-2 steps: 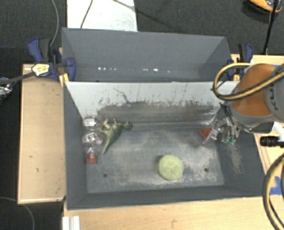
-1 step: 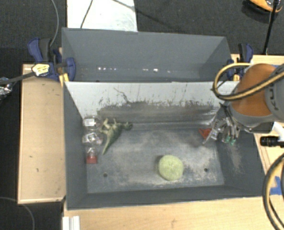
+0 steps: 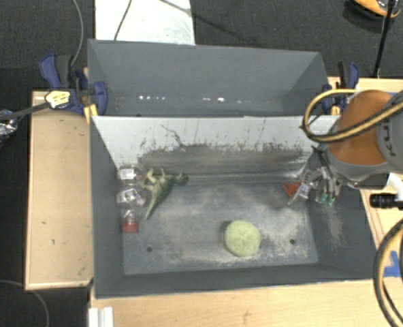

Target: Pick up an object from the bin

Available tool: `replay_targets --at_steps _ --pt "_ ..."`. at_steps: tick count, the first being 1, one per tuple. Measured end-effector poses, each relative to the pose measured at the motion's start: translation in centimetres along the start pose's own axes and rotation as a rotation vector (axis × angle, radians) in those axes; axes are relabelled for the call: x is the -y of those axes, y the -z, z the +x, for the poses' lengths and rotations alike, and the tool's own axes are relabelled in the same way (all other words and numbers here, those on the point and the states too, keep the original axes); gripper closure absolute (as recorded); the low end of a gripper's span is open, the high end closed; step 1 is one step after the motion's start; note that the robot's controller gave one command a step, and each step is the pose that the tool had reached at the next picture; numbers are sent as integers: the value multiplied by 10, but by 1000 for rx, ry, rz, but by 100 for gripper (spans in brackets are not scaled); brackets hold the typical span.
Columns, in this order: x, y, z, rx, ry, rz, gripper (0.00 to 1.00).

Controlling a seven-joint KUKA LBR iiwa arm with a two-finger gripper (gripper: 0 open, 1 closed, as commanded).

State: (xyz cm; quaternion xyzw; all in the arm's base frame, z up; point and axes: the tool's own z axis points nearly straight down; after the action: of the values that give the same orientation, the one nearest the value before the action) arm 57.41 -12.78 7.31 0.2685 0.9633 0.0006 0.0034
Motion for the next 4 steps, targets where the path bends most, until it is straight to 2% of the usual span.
replay_targets --at_steps 3,4 --pt "0 43 0 -4 3 1 100" --pt "0 63 0 0 5 -1 100"
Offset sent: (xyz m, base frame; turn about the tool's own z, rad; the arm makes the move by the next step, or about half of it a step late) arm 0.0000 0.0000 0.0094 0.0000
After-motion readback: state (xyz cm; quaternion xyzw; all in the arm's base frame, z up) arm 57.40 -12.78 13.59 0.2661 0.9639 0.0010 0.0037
